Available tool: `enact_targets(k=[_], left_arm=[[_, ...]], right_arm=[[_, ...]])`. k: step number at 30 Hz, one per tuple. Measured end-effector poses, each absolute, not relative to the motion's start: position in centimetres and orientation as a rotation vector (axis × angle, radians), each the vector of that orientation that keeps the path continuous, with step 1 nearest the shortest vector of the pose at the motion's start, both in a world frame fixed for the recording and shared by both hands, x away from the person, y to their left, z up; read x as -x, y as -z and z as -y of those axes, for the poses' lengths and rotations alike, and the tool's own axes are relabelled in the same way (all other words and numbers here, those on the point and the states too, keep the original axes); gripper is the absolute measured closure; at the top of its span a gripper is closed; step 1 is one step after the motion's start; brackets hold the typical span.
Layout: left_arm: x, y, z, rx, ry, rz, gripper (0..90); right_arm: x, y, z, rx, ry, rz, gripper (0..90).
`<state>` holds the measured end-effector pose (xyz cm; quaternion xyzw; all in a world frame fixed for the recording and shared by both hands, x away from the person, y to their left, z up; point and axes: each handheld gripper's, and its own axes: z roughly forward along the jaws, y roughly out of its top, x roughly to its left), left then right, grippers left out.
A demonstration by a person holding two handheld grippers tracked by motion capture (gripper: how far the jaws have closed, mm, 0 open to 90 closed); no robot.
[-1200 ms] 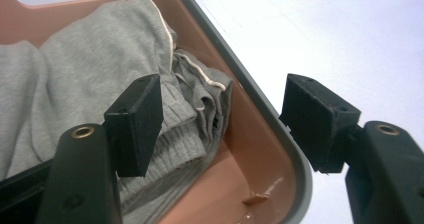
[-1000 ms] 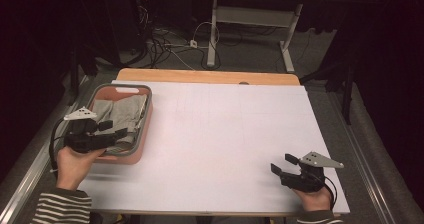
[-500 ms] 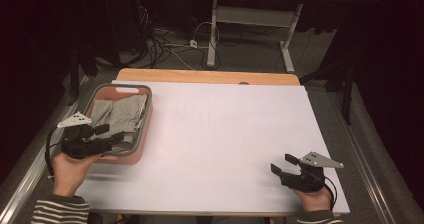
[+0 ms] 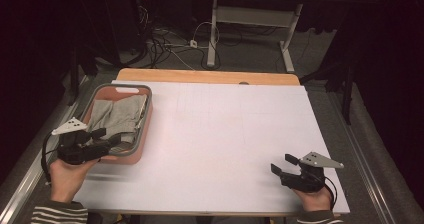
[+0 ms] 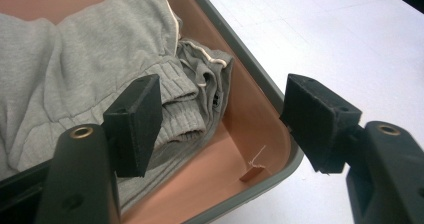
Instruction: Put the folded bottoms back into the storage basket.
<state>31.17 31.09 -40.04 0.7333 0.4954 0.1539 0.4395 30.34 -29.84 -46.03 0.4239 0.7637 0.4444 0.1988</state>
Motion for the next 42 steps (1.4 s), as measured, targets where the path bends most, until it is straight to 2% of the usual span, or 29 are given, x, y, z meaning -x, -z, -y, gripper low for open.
enact_targets(k=[42], left_arm=[[-28.5, 42.5, -31.8, -1.740, -0.407, -1.241, 31.2]], right_arm=[[-29.1, 45.9, 31.0, -1.205, -1.257, -2.106, 30.6]])
